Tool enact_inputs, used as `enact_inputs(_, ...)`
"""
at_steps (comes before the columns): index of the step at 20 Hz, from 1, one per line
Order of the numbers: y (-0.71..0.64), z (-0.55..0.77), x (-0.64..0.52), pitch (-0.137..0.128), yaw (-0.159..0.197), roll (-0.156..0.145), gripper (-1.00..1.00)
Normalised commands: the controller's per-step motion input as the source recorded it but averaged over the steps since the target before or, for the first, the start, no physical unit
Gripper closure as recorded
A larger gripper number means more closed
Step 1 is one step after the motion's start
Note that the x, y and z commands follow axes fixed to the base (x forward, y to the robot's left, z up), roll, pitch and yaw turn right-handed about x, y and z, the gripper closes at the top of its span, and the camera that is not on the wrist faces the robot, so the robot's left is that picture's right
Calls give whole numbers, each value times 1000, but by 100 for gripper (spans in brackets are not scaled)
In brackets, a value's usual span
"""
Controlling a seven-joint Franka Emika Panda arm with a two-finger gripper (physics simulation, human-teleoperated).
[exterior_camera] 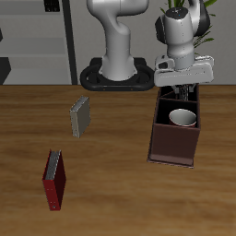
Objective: Place the red mug into the left desk caddy's right compartment and place the striped book into the left desk caddy's back compartment
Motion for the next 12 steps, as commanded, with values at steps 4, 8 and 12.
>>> enact_inputs(4, -39, 27, -6, 30, -17, -1, -100)
enact_inputs(8, -151, 94, 34, 38, -30, 4, -100)
enact_inputs(12, -271, 156, 0, 38, -67, 22, -100)
